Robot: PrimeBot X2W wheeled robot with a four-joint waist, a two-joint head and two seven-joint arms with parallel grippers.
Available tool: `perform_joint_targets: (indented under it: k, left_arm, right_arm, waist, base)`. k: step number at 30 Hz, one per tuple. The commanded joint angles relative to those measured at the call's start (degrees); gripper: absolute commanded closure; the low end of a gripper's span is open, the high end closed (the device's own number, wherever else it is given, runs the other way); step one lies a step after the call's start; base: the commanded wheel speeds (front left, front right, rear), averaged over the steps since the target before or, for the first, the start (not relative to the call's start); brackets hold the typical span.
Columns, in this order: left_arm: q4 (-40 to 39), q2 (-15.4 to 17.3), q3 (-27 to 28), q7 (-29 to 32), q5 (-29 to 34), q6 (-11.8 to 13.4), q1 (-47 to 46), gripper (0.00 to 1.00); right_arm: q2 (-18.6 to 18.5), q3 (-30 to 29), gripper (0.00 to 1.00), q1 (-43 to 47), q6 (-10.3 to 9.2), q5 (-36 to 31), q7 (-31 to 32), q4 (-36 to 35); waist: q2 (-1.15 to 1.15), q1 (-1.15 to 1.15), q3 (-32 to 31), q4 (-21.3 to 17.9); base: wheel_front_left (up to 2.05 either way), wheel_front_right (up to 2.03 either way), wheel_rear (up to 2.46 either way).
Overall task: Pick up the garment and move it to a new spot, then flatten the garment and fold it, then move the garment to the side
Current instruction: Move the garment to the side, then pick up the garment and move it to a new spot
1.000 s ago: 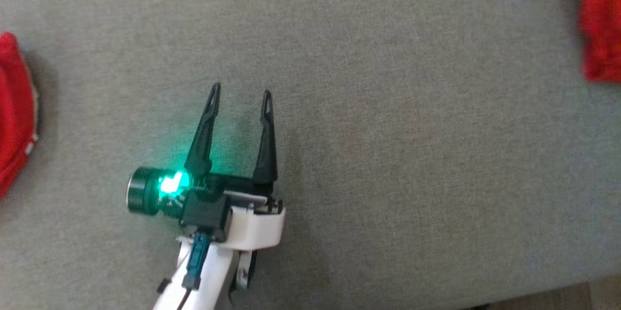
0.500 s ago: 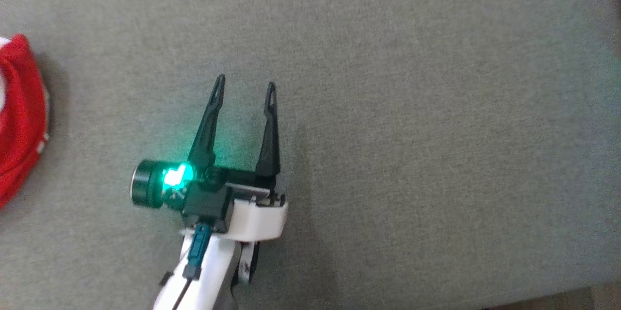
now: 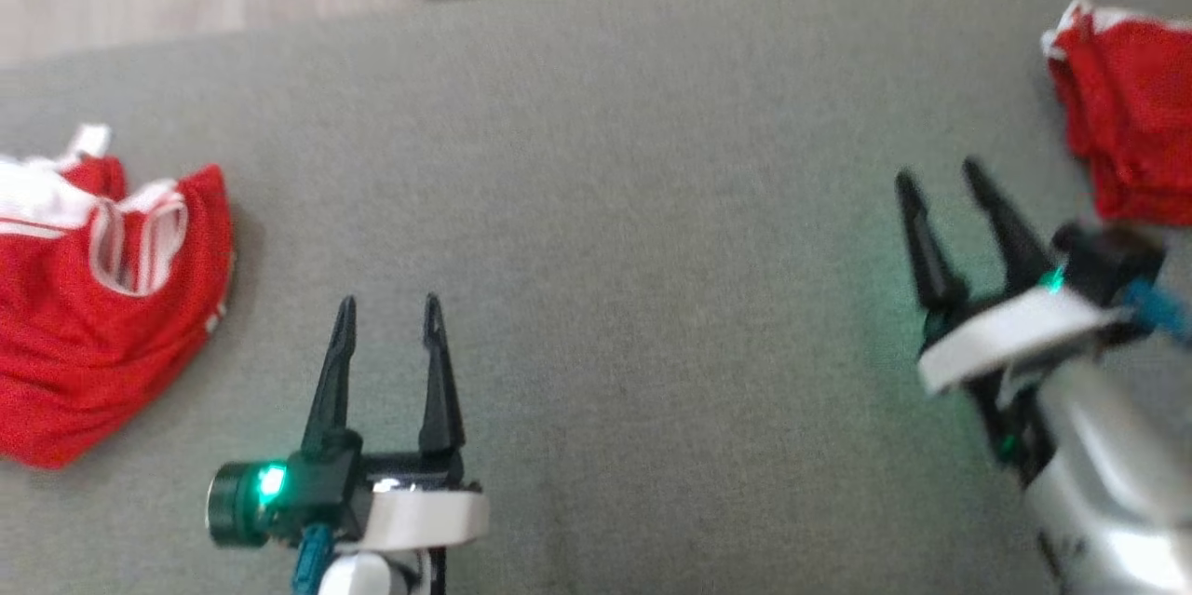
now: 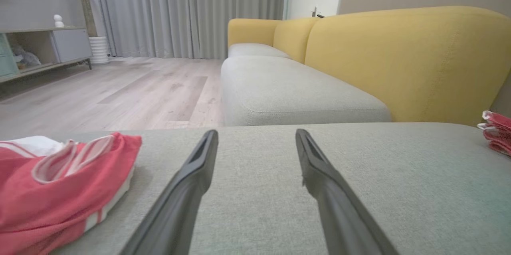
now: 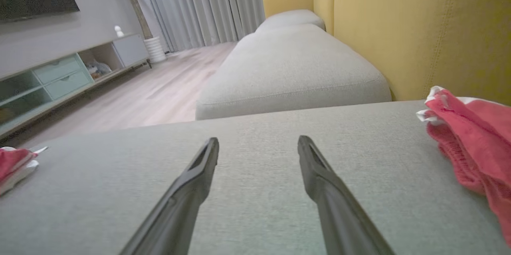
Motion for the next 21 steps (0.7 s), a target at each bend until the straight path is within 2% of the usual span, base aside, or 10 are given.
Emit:
perform_joint_targets:
  k: [1,4,8,14,21]
  left_arm:
    - [-1.4,-0.1,2.4,-0.2,-0.1,-0.4,0.3,0.00]
    - [-0.7,-0.1,3.8,-0.2,0.3,-1.1,2.1,0.00]
    - [0.1,-0.1,6.0,-0.2,0.1,-1.7,4.4,0.00]
    - [1.4,-0.1,8.0,-0.2,0.6,-3.0,6.3,0.00]
    - [2.9,-0.1,9.1,-0.2,0.4,-3.2,6.7,0.00]
  right_arm:
    - [1.1,-1.1,0.00,3.1,-0.04,-2.2,-0.7,-3.1]
    - [5.4,-4.9,0.00,9.4,-0.04,-6.8,-0.7,-7.0]
    - [9.1,-7.8,0.00,16.0,-0.04,-11.5,-0.7,-9.6]
    - [10.8,-10.2,0.00,20.3,-0.04,-16.0,-0.7,-10.9]
    - [11.8,-10.7,0.00,21.8,-0.04,-18.2,-0.7,-11.8]
  waist:
    - [0.00,0.02,-5.8,1.6]
    - [0.00,0.02,-9.2,2.1]
    - [0.00,0.02,-11.8,2.4]
    - [0.00,0.02,-13.4,2.6]
    - [0.00,0.02,-14.2,2.5]
  base:
    - [0.00,0.00,0.00]
    - [0.00,0.00,0.00]
    - [0.00,0.00,0.00]
    - [0.00,0.00,0.00]
    - [0.00,0.00,0.00]
